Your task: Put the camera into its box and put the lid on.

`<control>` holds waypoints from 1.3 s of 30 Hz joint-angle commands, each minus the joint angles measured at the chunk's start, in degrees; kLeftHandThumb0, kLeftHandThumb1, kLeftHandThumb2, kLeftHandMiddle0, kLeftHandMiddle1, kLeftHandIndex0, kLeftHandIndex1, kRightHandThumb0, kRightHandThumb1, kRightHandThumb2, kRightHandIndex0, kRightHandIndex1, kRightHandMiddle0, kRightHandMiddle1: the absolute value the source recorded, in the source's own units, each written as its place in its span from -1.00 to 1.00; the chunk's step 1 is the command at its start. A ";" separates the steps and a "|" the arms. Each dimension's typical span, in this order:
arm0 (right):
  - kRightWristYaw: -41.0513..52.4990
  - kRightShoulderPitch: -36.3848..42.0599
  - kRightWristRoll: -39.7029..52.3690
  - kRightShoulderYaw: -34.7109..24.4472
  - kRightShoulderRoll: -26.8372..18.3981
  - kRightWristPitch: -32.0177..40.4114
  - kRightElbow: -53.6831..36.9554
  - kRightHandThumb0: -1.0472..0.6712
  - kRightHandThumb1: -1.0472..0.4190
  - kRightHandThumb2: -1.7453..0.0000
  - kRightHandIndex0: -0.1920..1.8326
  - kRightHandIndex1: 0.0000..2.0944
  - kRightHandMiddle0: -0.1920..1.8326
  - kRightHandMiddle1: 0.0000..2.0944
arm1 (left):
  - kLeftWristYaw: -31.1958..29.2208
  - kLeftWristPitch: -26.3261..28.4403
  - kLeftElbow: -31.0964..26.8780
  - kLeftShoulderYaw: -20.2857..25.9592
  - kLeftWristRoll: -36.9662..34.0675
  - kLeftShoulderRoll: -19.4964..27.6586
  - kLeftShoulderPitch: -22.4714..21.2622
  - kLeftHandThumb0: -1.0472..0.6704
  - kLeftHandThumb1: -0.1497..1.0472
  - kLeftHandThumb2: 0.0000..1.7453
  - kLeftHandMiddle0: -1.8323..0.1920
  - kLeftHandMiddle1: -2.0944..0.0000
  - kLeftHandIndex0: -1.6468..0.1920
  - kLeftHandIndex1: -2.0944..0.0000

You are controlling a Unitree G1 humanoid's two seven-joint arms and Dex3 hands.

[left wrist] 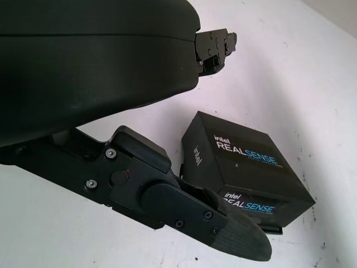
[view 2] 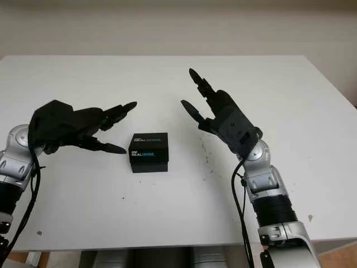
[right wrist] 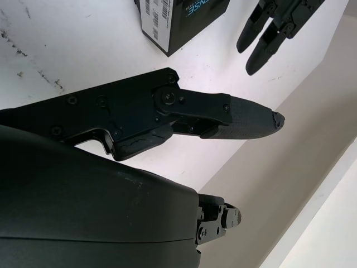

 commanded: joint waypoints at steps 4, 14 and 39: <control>0.30 0.13 0.76 -0.69 -0.33 0.63 -1.83 -0.61 -1.00 0.37 -0.83 -0.95 -0.81 -0.95 | 0.61 0.25 -0.20 0.83 -1.73 -1.55 1.36 -0.89 0.78 -0.95 1.00 1.00 1.00 1.00; -0.14 0.04 0.28 -0.77 -0.64 0.37 -1.67 -0.63 -1.00 0.38 -0.82 -0.95 -0.80 -0.94 | 1.45 0.55 -0.54 0.88 -3.37 -3.27 2.80 -0.86 0.77 -0.94 1.00 1.00 1.00 1.00; -0.07 -0.77 0.27 -0.74 -0.62 0.76 -1.83 -0.59 -1.00 0.39 -0.82 -0.95 -0.79 -0.95 | 2.20 6.17 -6.63 0.74 -5.09 -3.14 4.29 -0.69 0.65 -0.95 0.98 0.95 1.00 0.99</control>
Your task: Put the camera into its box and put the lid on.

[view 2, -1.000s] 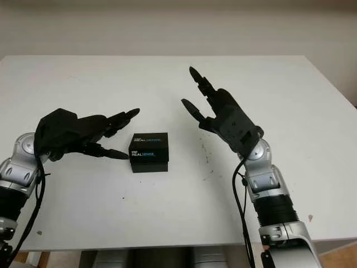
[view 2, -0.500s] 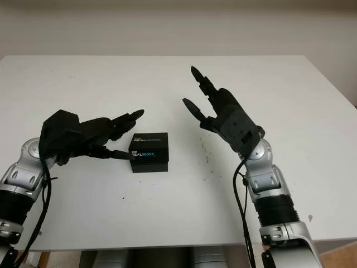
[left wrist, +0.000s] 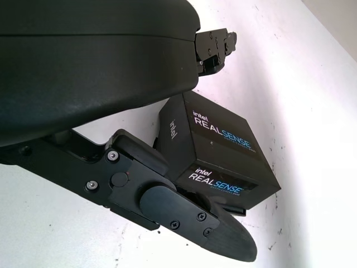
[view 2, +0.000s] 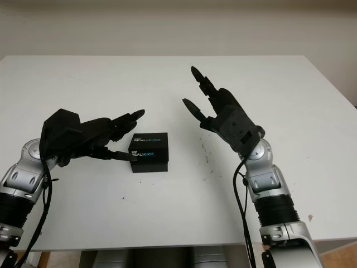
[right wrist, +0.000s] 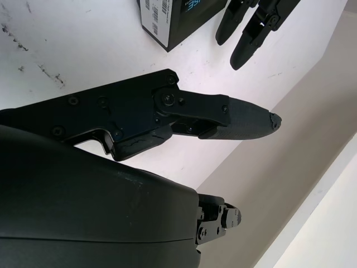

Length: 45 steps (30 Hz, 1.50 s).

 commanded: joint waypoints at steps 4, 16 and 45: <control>-0.08 -0.80 0.16 -0.42 -0.43 0.18 -1.14 -0.60 -1.00 0.39 -0.82 -0.95 -0.79 -0.95 | 0.47 -1.60 -0.83 -0.35 1.87 0.62 0.06 -0.68 0.64 -0.95 0.96 0.94 1.00 0.97; -0.11 -0.77 -0.35 -0.25 -0.73 -0.35 -1.01 -0.58 -1.00 0.38 -0.81 -0.95 -0.79 -0.95 | 3.30 -1.50 0.77 -0.75 3.59 -1.18 -0.11 -0.58 0.60 -0.95 0.91 0.93 0.95 0.94; -0.38 -0.50 0.36 -0.92 -0.45 -0.38 -1.13 -0.59 -1.00 0.39 -0.81 -0.95 -0.78 -0.95 | 7.44 -6.60 3.87 0.02 3.54 -4.95 1.13 -0.32 0.68 -0.94 0.69 0.22 0.68 0.44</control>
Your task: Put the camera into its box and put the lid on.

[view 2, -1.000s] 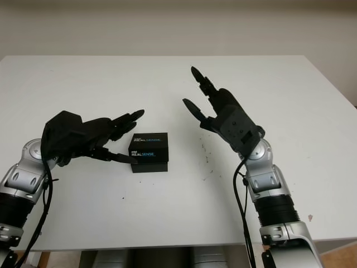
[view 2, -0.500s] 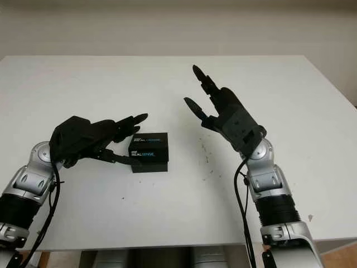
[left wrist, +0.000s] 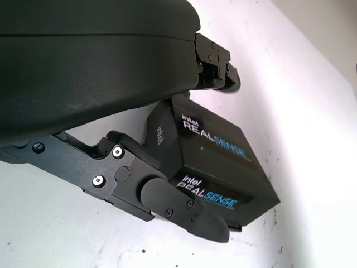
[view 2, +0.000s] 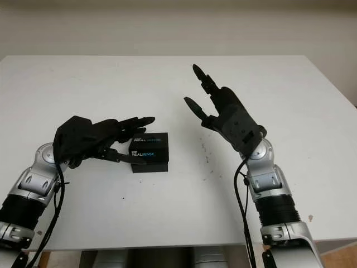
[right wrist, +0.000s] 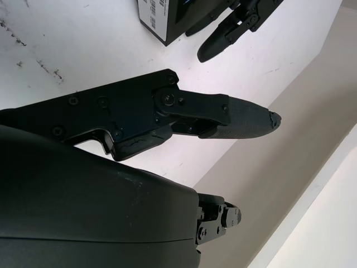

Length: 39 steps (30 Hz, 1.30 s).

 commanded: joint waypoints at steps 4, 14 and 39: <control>-0.58 -0.47 -0.26 -0.28 -0.43 -0.25 -1.06 -0.59 -1.00 0.40 -0.80 -0.94 -0.77 -0.94 | 1.06 -0.47 0.83 0.74 -0.72 -0.70 0.93 -0.25 0.74 -0.93 0.70 0.02 0.75 0.10; -0.36 -0.73 0.06 -0.40 -0.38 -0.77 -0.43 -0.58 -1.00 0.40 -0.80 -0.95 -0.77 -0.95 | 2.76 -1.28 0.21 1.26 -1.00 -1.27 1.67 -0.13 0.91 -0.93 0.73 -0.32 0.69 -0.31; 0.68 -0.95 -0.14 0.04 -0.53 -0.16 -0.13 -0.60 -1.00 0.40 -0.82 -0.95 -0.79 -0.95 | 8.05 -5.90 -6.12 4.98 -4.20 -2.70 5.85 -0.07 0.89 -0.94 0.66 -0.54 0.61 -0.47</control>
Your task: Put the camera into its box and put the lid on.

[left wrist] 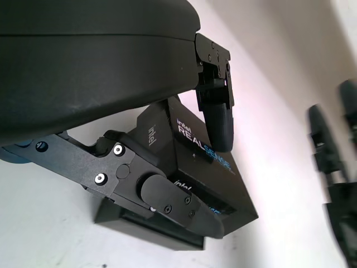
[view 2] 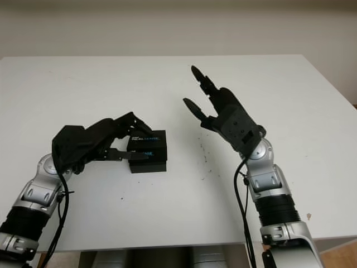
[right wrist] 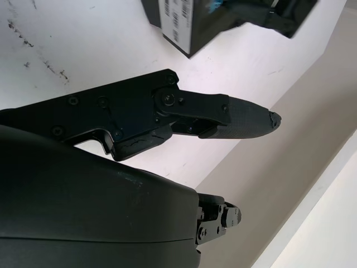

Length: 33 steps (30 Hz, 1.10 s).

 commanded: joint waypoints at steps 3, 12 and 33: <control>0.14 -0.90 -0.02 -0.05 -0.53 -0.16 -0.15 -0.61 -1.00 0.39 -0.82 -0.95 -0.80 -0.95 | 0.48 -1.21 -2.18 1.22 -0.72 -0.12 1.39 -0.06 0.89 -0.94 0.66 -0.55 0.60 -0.49; 0.33 -0.63 -0.30 0.00 -0.72 0.63 -0.73 -0.62 -1.00 0.39 -0.81 -0.95 -0.80 -0.95 | -0.50 -4.19 -2.58 1.35 -1.40 0.29 2.70 -0.01 0.92 -0.94 0.66 -0.52 0.65 -0.54; 0.65 -0.06 -0.05 -0.28 -1.00 0.58 -1.69 -0.62 -1.00 0.39 -0.81 -0.95 -0.80 -0.95 | 4.63 -14.51 7.48 -1.48 7.67 -0.19 0.32 0.06 0.92 -0.94 0.61 -0.41 0.66 -0.48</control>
